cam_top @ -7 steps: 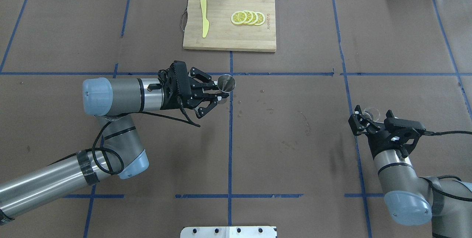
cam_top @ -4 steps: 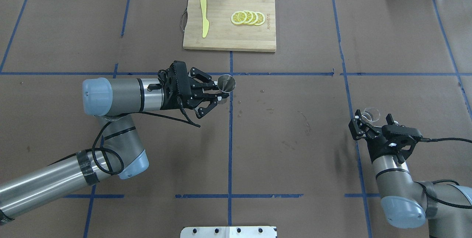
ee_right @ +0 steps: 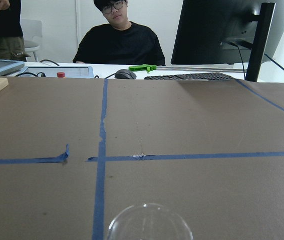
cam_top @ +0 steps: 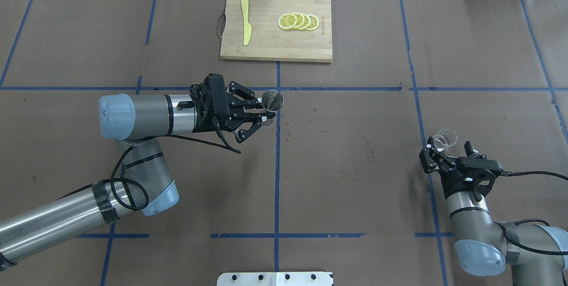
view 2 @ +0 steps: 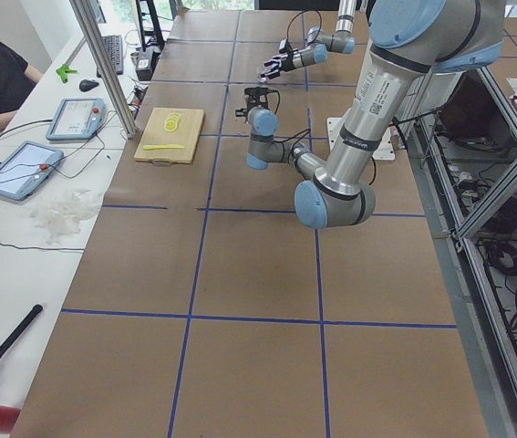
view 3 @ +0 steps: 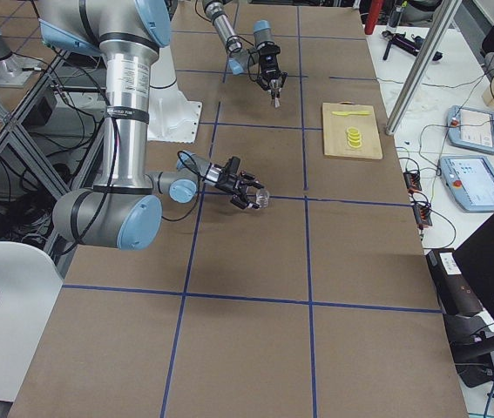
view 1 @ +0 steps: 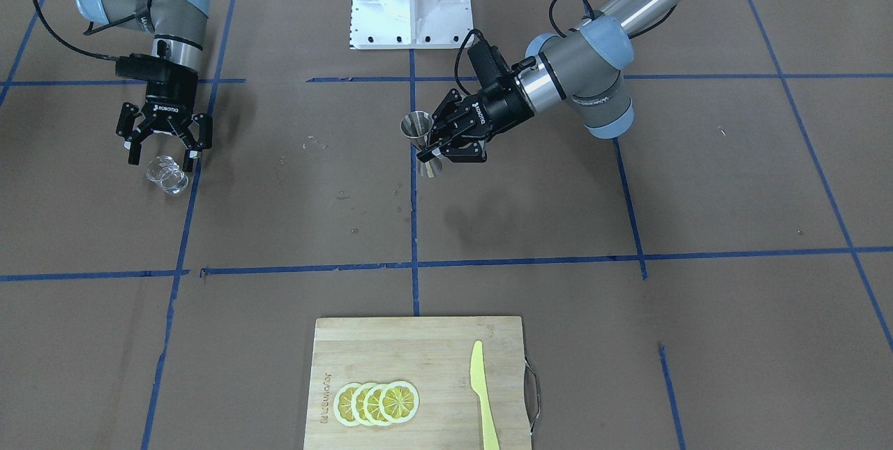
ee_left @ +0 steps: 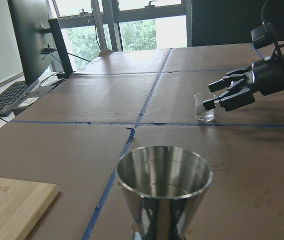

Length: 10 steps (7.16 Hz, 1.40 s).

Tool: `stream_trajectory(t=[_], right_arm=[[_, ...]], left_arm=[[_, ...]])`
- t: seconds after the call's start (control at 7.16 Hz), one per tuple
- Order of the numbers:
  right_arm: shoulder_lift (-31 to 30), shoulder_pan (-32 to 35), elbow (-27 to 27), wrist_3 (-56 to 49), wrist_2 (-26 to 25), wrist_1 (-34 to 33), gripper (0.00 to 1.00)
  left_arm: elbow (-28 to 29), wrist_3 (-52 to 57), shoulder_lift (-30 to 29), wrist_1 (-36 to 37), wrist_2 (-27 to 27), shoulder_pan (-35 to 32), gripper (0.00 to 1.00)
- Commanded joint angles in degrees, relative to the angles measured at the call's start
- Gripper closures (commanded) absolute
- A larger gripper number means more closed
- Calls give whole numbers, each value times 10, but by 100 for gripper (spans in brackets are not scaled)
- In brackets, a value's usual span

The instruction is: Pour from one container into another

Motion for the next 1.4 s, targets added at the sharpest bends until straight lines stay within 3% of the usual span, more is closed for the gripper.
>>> stream_trajectory(t=[0.0, 0.98, 1.12, 1.26], right_arm=[[5, -1, -9, 3, -1, -1, 0], [41, -1, -46, -4, -15, -1, 5], [36, 0, -46, -4, -15, -1, 14], [36, 0, -46, -4, -15, -1, 35]], left_arm=[[0, 0, 0, 0, 0, 0, 100], [-1, 0, 8, -3, 0, 1, 100], [-1, 0, 8, -3, 0, 1, 100], [-1, 0, 9, -3, 0, 1, 100]])
